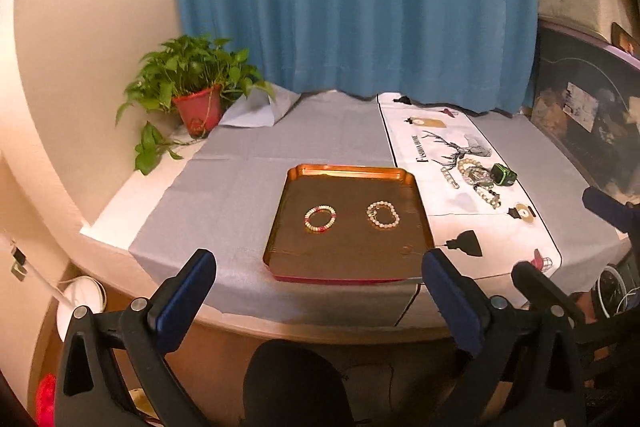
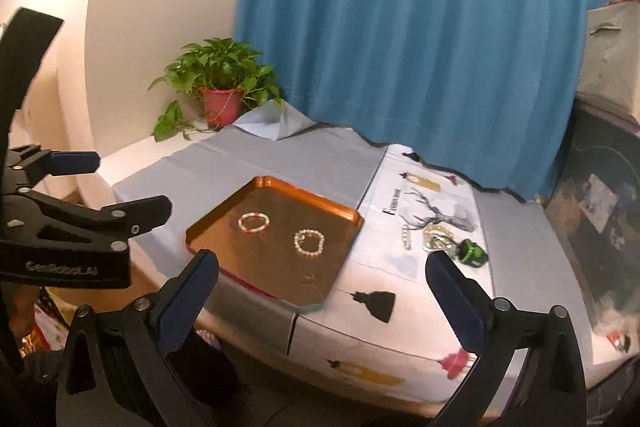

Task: Organize jewelry
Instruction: 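Lift both open tools away from the tray, then grasp the pearl pin with the left tool while the right tool grasps the dark beaded bracelet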

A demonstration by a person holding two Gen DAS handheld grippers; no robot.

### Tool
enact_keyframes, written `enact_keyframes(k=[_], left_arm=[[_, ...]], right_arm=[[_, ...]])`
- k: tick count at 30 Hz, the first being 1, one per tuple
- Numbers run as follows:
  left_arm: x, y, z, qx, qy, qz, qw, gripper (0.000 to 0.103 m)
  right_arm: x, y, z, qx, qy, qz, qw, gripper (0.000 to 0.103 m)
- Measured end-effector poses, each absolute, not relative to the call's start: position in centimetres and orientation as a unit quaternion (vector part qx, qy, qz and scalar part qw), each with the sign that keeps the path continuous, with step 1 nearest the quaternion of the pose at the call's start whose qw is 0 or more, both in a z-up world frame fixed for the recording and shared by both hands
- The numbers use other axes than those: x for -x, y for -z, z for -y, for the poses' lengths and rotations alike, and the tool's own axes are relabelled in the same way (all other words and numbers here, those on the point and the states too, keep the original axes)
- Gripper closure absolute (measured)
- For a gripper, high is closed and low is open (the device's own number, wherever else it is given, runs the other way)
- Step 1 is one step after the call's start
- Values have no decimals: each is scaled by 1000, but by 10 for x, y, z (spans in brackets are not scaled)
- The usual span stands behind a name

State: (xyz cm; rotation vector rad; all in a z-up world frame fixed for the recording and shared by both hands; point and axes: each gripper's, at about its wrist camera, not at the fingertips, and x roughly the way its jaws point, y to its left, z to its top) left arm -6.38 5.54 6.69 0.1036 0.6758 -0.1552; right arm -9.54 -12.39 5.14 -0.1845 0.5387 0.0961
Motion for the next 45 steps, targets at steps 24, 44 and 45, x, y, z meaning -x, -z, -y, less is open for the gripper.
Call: enact_keyframes(k=[24,44,45], left_arm=[[62,-51,-36,-35,97,-360,927,0],[-103,17,115,-73,186,-449,871,0],[-118,24,128,-78,186,-454,868,0]], right_arm=[[114,-30,202,-50,31,-272,960,0],[-67,79,364,-83,153,-392,903,0],[-81,87,366,-72,156,-399,901,0]])
